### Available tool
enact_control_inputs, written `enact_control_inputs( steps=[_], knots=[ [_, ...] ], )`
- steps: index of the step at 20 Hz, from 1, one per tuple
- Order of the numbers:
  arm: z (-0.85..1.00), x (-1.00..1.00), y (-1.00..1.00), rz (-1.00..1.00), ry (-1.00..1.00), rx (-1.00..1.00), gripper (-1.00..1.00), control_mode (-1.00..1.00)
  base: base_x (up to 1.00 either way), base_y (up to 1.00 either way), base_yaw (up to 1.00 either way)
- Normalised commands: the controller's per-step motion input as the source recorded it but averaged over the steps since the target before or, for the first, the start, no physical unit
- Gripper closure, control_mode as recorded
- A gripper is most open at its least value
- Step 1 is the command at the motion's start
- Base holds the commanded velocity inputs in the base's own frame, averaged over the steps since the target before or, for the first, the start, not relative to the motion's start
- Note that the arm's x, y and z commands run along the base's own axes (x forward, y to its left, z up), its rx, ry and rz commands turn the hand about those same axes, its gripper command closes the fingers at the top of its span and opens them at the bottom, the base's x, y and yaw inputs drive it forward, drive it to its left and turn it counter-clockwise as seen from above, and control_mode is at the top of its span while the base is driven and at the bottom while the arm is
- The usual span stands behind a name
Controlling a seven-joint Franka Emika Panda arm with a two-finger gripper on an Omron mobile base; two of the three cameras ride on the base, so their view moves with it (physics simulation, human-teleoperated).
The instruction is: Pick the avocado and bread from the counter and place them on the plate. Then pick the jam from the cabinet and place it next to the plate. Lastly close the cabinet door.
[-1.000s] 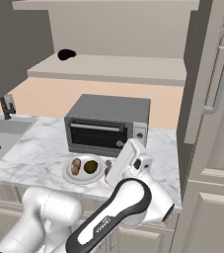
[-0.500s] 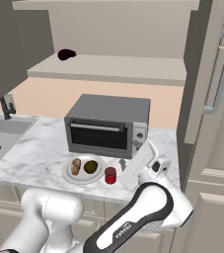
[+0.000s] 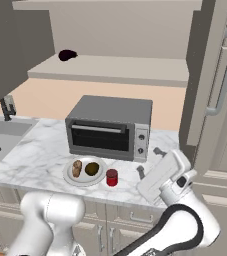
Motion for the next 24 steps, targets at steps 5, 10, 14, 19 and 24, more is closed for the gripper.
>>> enact_control_inputs(
  steps=[5, 10, 14, 19, 24],
  knots=[
    [0.22, -0.28, -0.48, 0.00, -0.11, 0.05, -1.00, -1.00, 0.00, 0.00, 0.00],
    [0.15, -0.06, -0.39, 0.00, -0.08, 0.03, -1.00, -1.00, 0.00, 0.00, 0.00],
    [0.12, 0.00, -0.30, 0.00, -0.08, 0.02, -1.00, -1.00, 0.00, 0.00, 0.00],
    [0.02, 0.00, -0.30, 0.01, -0.02, 0.01, -1.00, -1.00, 0.00, 0.00, 0.00],
    [0.00, 0.12, -0.25, 0.00, 0.00, 0.00, -1.00, -1.00, 0.00, 0.00, 0.00]
  ],
)
